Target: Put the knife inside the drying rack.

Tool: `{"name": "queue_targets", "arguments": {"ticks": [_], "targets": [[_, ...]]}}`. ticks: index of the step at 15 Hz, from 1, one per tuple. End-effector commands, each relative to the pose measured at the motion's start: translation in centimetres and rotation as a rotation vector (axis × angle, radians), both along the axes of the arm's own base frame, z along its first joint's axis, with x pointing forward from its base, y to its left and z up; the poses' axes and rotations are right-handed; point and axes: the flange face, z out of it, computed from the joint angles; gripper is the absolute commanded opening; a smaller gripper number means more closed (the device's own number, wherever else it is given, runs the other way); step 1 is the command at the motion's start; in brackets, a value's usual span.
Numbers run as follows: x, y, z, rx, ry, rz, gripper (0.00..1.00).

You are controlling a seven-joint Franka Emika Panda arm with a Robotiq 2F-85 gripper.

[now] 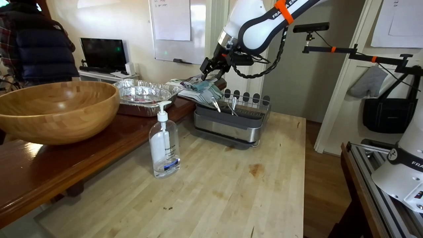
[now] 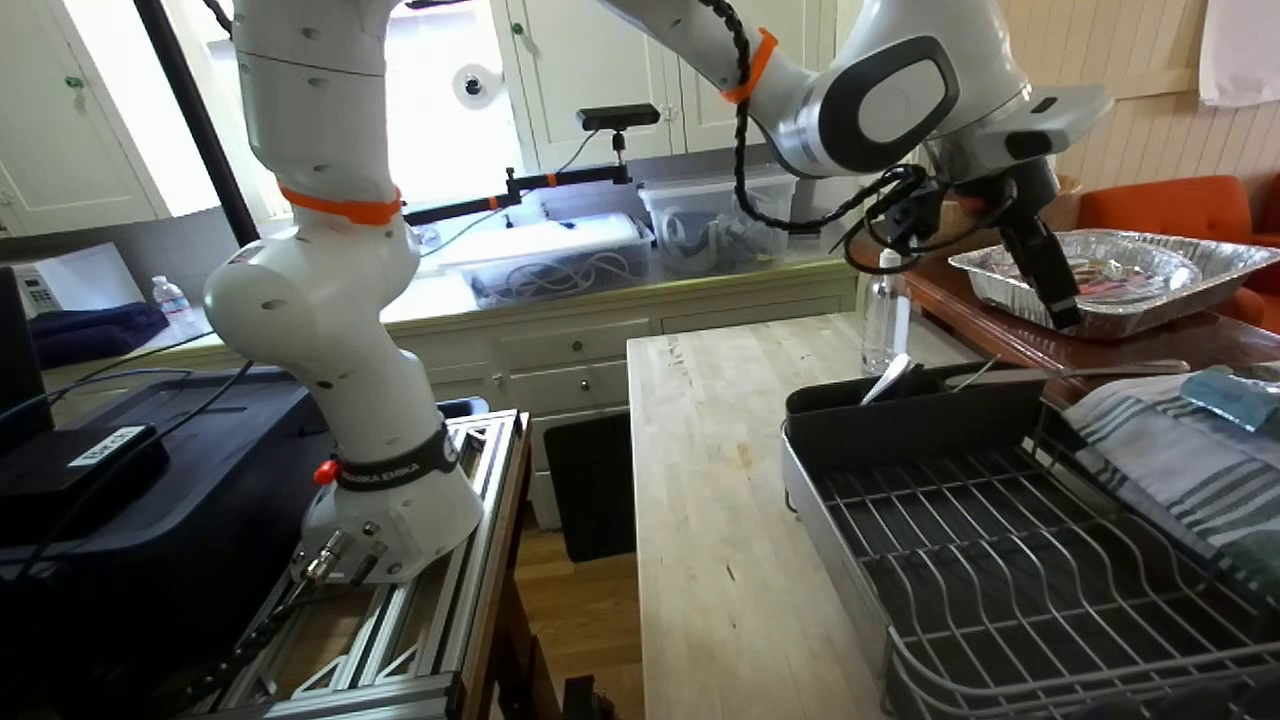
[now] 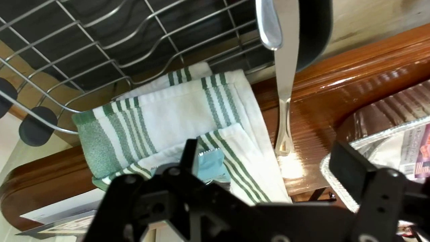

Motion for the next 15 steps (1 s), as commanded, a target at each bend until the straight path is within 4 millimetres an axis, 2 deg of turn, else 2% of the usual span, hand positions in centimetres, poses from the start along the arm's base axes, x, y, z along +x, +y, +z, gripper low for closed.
{"name": "queue_targets", "arguments": {"ticks": [1, 10, 15], "targets": [[2.4, -1.0, -1.5, 0.017, 0.032, 0.043, 1.0], [5.7, -1.6, -5.6, 0.039, 0.051, 0.102, 1.0], [7.2, -1.1, -7.4, 0.078, 0.04, 0.113, 1.0]]}}
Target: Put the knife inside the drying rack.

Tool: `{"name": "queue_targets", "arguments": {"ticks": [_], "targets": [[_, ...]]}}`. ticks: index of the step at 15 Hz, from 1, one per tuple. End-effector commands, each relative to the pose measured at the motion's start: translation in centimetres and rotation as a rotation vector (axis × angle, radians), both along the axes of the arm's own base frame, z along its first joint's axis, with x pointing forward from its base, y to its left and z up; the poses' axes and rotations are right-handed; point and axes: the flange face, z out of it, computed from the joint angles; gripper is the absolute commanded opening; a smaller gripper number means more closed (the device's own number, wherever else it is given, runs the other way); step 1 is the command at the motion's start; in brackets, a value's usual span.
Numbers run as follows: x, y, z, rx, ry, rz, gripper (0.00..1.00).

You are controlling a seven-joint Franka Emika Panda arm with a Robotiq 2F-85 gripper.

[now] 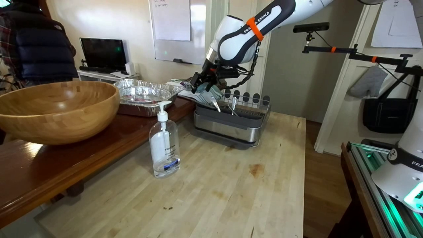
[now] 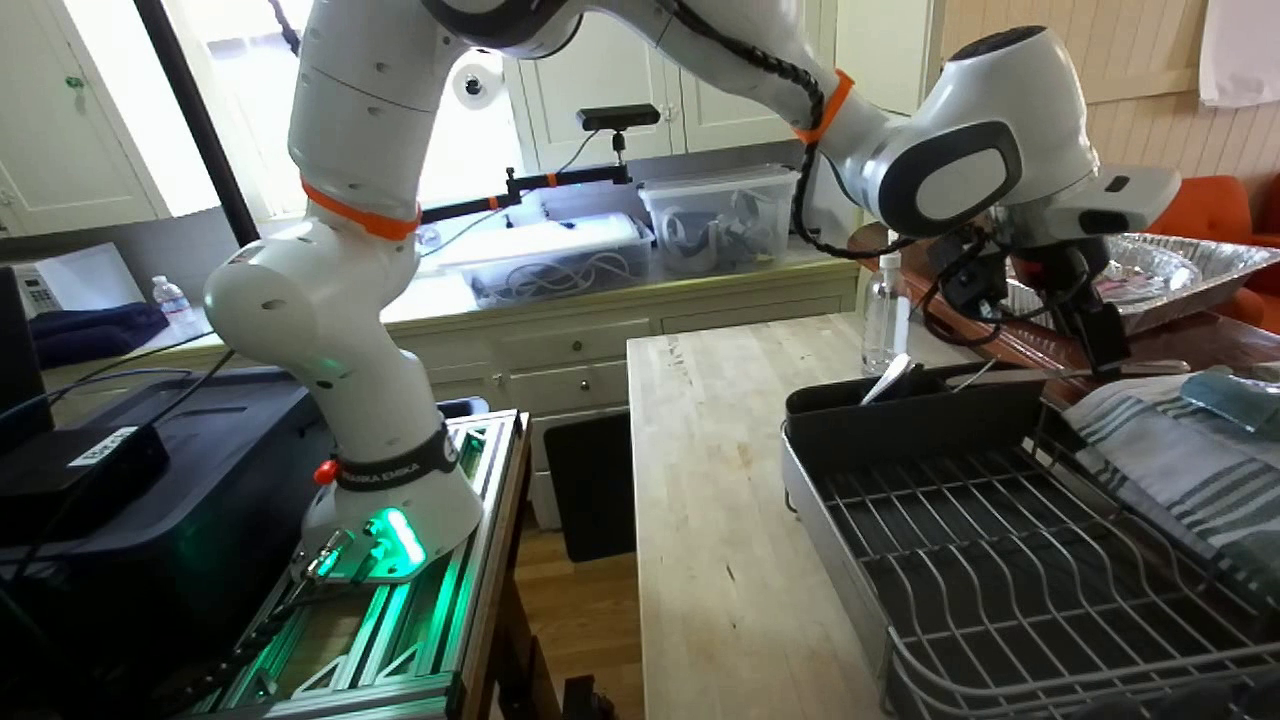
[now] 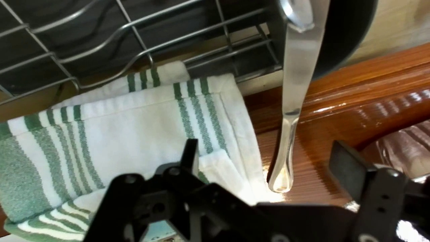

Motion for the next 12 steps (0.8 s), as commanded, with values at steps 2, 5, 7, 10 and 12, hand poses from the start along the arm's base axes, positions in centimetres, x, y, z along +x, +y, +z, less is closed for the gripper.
{"name": "queue_targets", "arguments": {"ticks": [2, 5, 7, 10, 12], "targets": [[1.9, 0.4, -1.6, 0.044, -0.003, 0.013, 0.95], [2.5, 0.5, -2.1, 0.045, -0.004, 0.014, 0.62], [2.8, 0.5, -2.4, 0.044, -0.005, 0.015, 0.43], [3.3, 0.6, -2.7, 0.043, -0.005, 0.017, 0.51], [3.5, 0.6, -2.9, 0.043, -0.004, 0.017, 0.69]]}}
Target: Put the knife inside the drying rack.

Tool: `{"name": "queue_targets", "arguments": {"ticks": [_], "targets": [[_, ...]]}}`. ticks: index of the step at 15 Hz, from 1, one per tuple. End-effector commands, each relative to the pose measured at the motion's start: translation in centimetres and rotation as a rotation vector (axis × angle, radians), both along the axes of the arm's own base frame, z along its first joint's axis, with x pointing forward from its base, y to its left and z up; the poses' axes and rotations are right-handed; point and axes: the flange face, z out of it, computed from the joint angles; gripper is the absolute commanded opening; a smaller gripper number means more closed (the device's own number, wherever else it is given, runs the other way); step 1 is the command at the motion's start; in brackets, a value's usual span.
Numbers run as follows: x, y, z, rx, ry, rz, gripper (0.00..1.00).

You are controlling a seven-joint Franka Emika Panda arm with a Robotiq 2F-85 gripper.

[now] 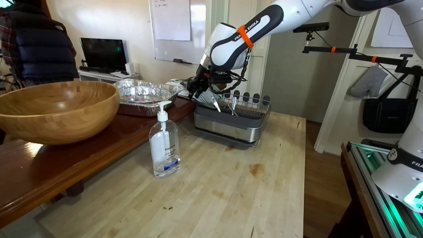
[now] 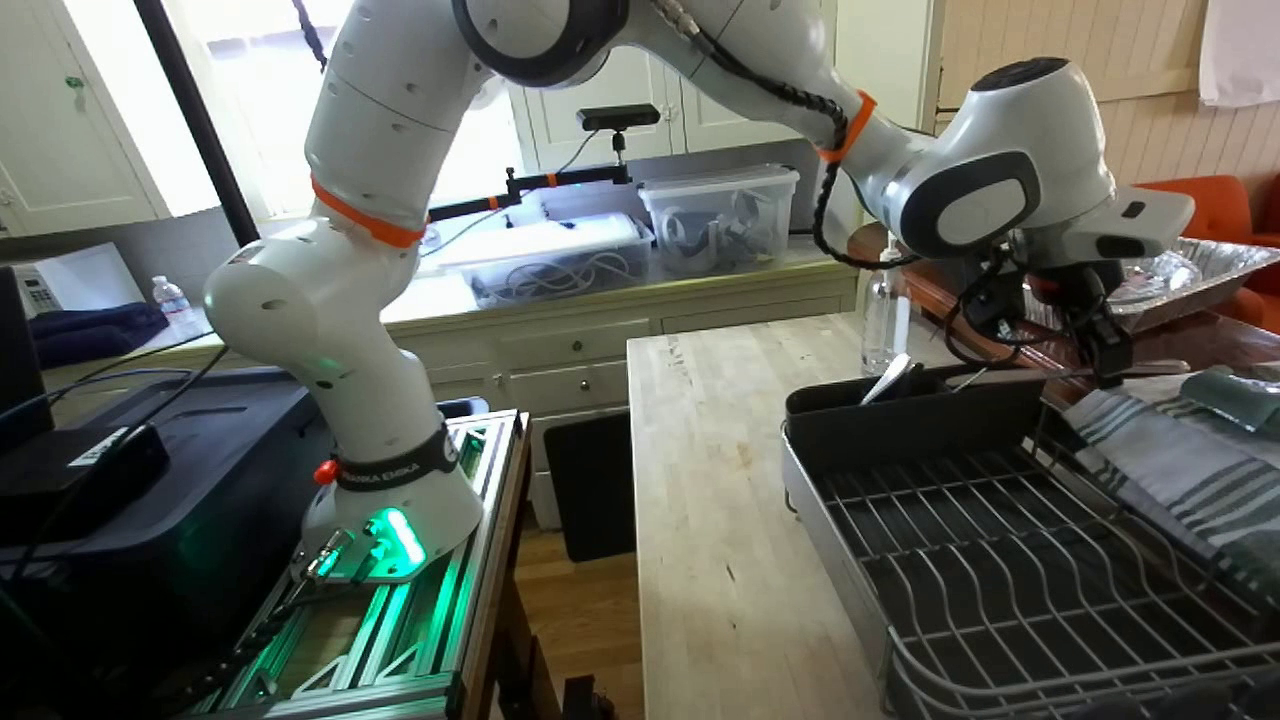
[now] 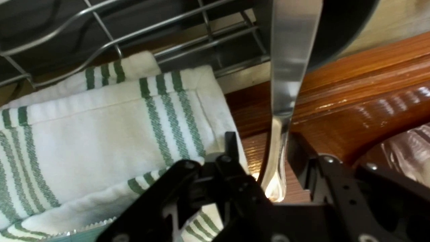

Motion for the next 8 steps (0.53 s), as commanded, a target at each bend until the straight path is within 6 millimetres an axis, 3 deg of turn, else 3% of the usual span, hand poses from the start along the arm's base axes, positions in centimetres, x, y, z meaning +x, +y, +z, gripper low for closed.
{"name": "queue_targets", "arguments": {"ticks": [1, 4, 5, 6, 8], "targets": [[0.99, 0.04, -0.75, 0.016, 0.008, 0.01, 0.76], [1.33, 0.12, -0.95, 0.018, 0.004, 0.013, 0.98], [1.42, 0.23, -1.03, 0.02, 0.004, 0.015, 0.95], [1.51, 0.32, -1.05, 0.02, 0.003, 0.017, 0.72], [1.68, 0.5, -1.08, 0.021, 0.001, 0.021, 0.68]]}}
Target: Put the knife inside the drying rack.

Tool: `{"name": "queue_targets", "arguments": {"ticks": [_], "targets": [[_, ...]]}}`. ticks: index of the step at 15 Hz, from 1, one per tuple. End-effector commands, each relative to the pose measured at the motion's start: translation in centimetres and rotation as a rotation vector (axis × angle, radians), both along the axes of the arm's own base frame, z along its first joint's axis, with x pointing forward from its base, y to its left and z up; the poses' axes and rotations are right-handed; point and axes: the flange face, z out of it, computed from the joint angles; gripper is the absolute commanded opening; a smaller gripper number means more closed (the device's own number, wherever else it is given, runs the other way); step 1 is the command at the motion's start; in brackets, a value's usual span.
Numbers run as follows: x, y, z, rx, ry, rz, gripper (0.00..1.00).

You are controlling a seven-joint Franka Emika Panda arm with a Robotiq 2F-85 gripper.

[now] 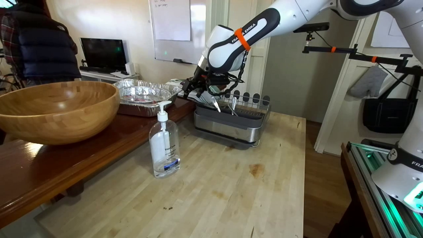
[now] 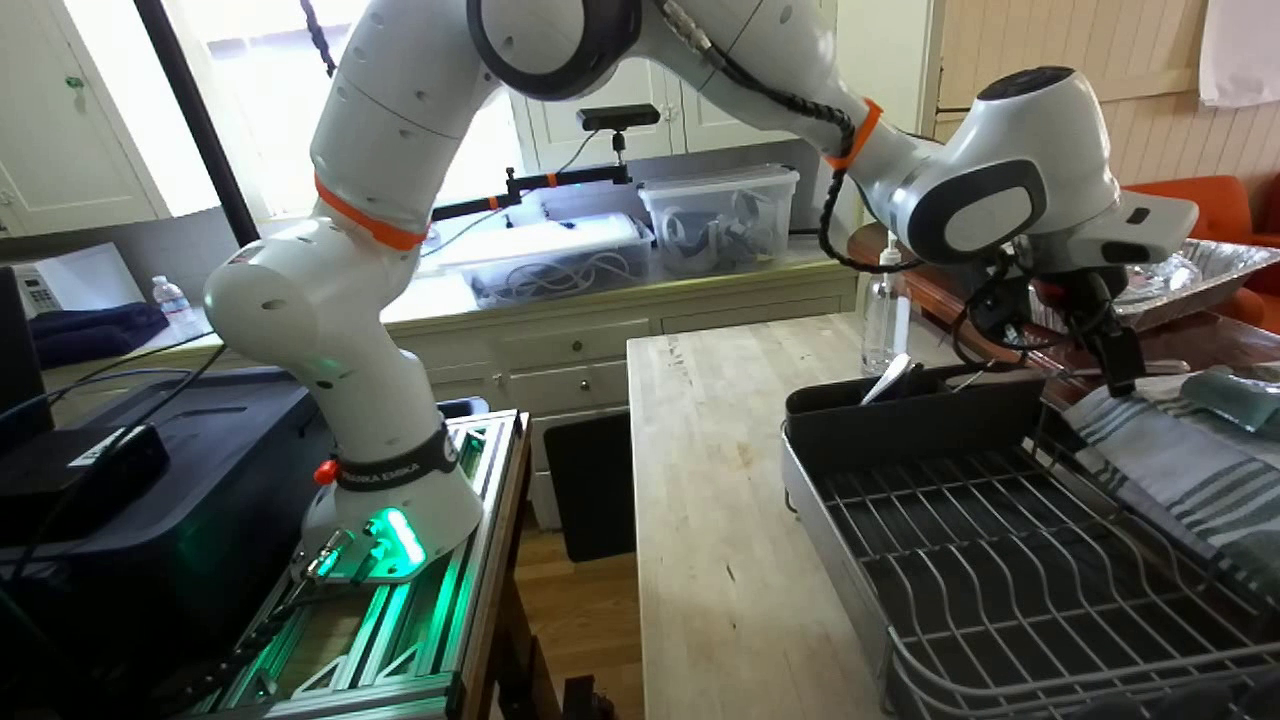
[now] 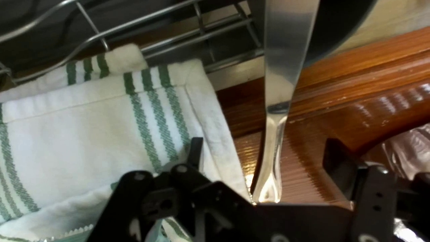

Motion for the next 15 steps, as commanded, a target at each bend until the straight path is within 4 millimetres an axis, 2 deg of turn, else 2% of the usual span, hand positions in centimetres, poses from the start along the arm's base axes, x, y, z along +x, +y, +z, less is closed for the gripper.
{"name": "queue_targets", "arguments": {"ticks": [1, 3, 6, 7, 8, 9, 10, 15], "targets": [[0.78, 0.22, -0.47, 0.019, 0.009, 0.015, 0.61], [0.8, 0.2, -0.37, 0.018, 0.008, 0.015, 0.43], [0.81, 0.04, -0.34, 0.015, 0.009, 0.014, 0.23], [0.84, 0.04, -0.28, 0.013, 0.009, 0.015, 0.26], [0.89, 0.06, -0.15, 0.012, 0.009, 0.015, 0.36], [0.93, 0.06, -0.05, 0.01, 0.009, 0.015, 0.51], [0.97, 0.08, -0.08, 0.01, 0.007, 0.016, 0.51], [1.13, 0.36, -0.15, 0.011, 0.014, 0.023, 0.86]]}}
